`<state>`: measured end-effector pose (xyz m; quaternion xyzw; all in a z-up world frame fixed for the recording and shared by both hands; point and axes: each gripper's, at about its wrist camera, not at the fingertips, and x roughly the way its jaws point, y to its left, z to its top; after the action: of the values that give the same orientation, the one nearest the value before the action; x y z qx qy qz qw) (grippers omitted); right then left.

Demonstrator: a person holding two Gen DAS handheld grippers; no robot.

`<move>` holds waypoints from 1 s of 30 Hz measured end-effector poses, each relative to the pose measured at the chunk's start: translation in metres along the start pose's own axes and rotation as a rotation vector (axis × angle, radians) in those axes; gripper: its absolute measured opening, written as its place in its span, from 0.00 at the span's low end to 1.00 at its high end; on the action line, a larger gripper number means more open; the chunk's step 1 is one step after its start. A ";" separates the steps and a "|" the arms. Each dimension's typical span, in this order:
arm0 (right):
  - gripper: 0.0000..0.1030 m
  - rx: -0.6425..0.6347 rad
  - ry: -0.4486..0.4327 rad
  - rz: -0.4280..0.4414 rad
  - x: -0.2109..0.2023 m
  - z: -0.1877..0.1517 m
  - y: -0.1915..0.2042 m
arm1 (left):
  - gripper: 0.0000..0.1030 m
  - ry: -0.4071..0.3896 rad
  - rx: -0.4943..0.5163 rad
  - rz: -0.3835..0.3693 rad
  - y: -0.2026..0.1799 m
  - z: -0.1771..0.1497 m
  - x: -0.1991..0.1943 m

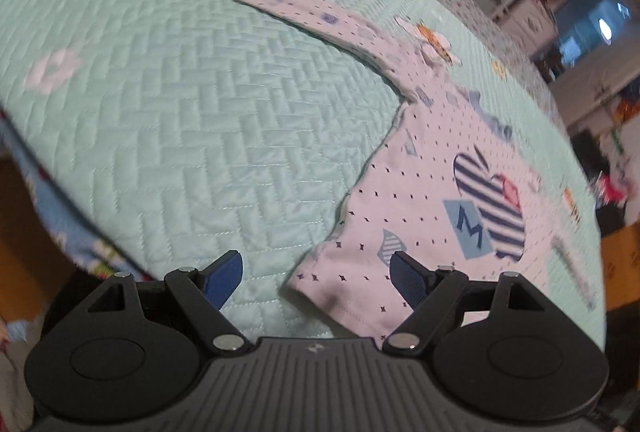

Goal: Fold clothes
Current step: 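Open both grippers and lift them off the sleeper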

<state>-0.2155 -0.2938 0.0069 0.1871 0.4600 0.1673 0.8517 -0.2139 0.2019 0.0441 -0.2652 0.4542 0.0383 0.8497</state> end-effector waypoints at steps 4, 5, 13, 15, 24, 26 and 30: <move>0.58 0.008 -0.020 -0.026 -0.008 0.002 0.002 | 0.81 0.000 0.097 0.061 -0.014 0.008 0.011; 0.59 0.014 -0.032 -0.030 -0.011 0.003 0.001 | 0.81 0.001 0.113 0.070 -0.017 0.011 0.015; 0.68 0.233 -0.089 0.062 -0.014 0.006 -0.037 | 0.82 0.064 0.113 -0.007 -0.011 0.022 0.040; 0.68 0.265 -0.094 0.107 -0.012 0.003 -0.044 | 0.88 0.081 0.132 -0.027 -0.012 0.023 0.041; 0.67 0.114 0.002 0.185 0.012 0.011 -0.021 | 0.87 0.194 0.231 -0.150 -0.026 0.020 0.049; 0.61 0.105 0.006 0.176 0.015 0.013 -0.018 | 0.83 0.200 0.255 -0.137 -0.028 0.019 0.051; 0.11 0.128 0.042 0.154 0.019 0.009 -0.020 | 0.36 0.188 0.330 -0.051 -0.031 0.018 0.047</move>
<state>-0.1954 -0.3042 -0.0121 0.2725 0.4719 0.2066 0.8127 -0.1633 0.1754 0.0278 -0.1360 0.5247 -0.0829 0.8363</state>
